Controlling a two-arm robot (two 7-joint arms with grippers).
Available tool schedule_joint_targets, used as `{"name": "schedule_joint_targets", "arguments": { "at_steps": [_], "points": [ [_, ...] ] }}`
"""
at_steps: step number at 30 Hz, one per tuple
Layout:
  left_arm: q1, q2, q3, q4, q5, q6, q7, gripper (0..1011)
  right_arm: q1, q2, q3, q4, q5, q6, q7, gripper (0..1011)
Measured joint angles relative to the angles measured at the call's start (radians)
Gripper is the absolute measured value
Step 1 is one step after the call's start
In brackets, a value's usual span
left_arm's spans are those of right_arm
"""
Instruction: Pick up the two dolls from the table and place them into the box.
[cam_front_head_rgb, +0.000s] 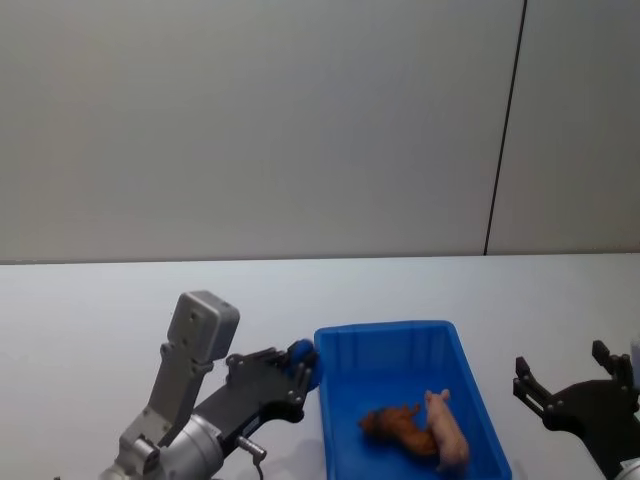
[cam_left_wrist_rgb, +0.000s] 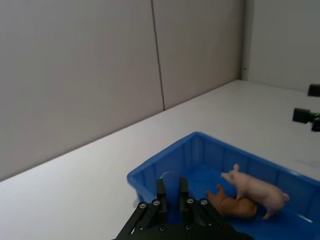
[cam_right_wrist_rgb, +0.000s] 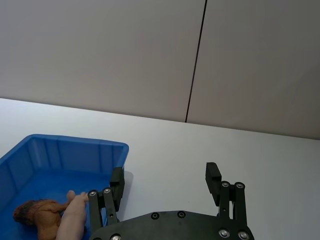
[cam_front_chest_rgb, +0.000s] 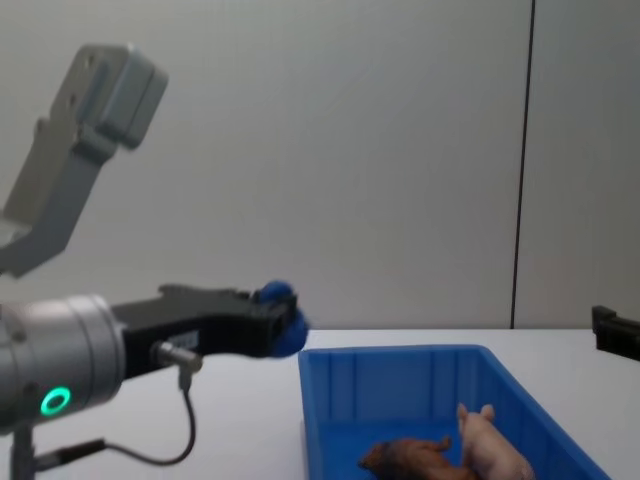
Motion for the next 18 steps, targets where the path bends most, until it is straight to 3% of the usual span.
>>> {"name": "schedule_joint_targets", "arguments": {
  "at_steps": [3, 6, 18],
  "points": [
    [-0.011, -0.007, 0.000, -0.004, -0.003, -0.009, -0.038, 105, 0.000, 0.000, 0.000, 0.000, 0.000, 0.000, 0.000, 1001],
    [-0.024, -0.016, 0.001, -0.004, -0.010, -0.017, -0.077, 169, 0.000, 0.000, 0.000, 0.000, 0.000, 0.000, 0.000, 1001],
    [-0.075, -0.061, 0.016, 0.029, -0.046, -0.035, -0.221, 578, 0.000, 0.000, 0.000, 0.000, 0.000, 0.000, 0.000, 1001]
  ]
}}
